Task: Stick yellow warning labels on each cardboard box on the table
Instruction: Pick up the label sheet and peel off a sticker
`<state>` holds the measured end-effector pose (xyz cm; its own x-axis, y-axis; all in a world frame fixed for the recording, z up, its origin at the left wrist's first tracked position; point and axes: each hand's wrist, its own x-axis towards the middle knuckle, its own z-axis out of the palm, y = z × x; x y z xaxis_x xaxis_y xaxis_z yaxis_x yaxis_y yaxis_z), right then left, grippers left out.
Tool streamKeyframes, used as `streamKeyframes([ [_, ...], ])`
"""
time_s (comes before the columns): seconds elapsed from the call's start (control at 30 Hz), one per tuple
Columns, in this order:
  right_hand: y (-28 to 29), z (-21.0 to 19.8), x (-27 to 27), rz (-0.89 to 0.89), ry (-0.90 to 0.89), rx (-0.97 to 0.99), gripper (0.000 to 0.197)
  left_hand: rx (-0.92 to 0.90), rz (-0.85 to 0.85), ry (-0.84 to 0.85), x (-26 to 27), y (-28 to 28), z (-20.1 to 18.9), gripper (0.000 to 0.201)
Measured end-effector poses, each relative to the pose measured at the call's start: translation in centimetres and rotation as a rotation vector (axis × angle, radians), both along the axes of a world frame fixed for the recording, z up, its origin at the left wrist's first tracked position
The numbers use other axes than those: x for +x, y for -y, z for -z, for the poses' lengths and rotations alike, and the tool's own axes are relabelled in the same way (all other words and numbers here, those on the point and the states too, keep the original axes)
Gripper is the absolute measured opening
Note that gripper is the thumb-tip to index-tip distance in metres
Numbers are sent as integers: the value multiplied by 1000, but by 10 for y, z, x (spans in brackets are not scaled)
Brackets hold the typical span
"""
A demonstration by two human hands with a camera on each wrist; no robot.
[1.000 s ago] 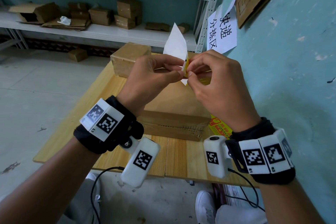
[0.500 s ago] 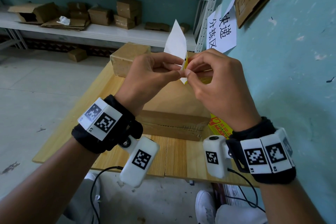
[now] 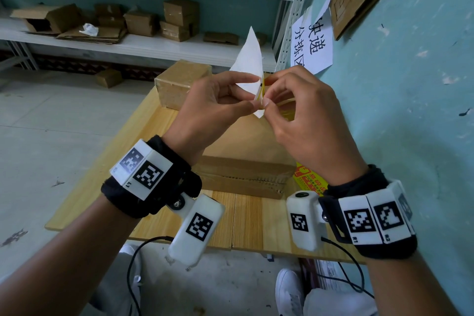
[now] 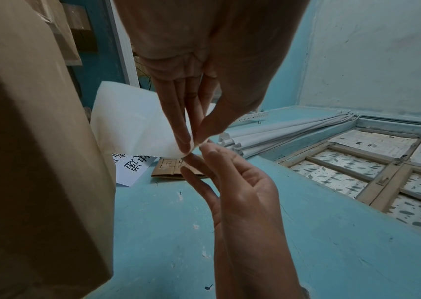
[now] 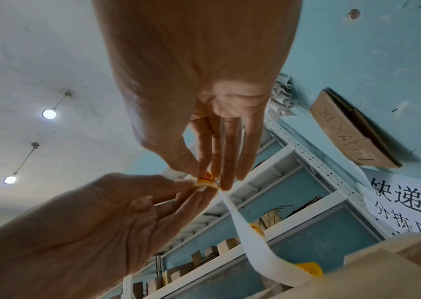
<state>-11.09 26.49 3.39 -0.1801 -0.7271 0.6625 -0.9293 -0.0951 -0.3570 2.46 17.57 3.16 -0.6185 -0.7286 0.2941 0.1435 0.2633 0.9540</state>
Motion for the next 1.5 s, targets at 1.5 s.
streamKeyframes([
  [1.5,-1,1,-2,-19,-49,22,9,202,63,-54,-2,1,-1,32],
])
